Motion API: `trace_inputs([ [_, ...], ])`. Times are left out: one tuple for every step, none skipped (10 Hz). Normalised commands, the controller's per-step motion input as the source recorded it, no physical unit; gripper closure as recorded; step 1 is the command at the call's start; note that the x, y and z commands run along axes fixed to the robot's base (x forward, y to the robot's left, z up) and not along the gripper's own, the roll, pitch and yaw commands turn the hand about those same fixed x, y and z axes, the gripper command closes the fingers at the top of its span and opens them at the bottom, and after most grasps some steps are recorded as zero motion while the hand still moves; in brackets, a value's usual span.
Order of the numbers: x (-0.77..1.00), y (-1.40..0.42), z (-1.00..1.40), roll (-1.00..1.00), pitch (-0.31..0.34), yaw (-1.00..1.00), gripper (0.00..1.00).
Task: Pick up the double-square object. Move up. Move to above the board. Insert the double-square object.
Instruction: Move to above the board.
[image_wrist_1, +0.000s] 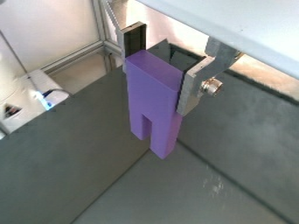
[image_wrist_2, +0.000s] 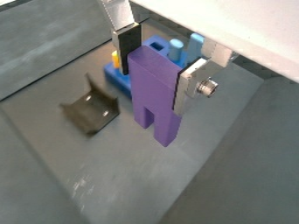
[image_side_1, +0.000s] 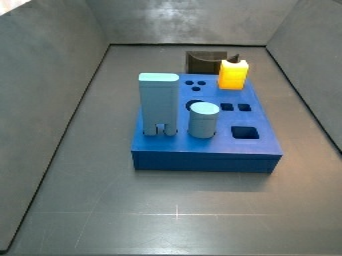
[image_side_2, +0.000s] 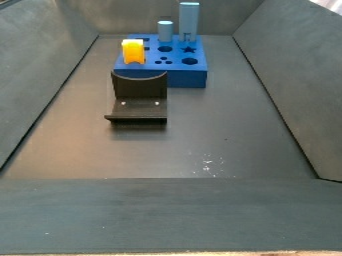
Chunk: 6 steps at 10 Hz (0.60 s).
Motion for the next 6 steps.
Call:
trace_inputs([
  [0.45,-1.0,-0.02,-0.02,0.049,0.0,1.0],
  [0.46,-1.0,-0.02,-0.01,0.043,0.0,1.0],
  [0.46,-1.0,-0.02,-0.01,0.035,0.01,1.0],
  [0.47,-1.0,-0.01,-0.01,0.029,0.0,1.0],
  [0.48,-1.0,-0.02,0.0,0.03,0.01,1.0],
  [0.48,-1.0,-0.02,-0.01,0.031,0.01,1.0],
])
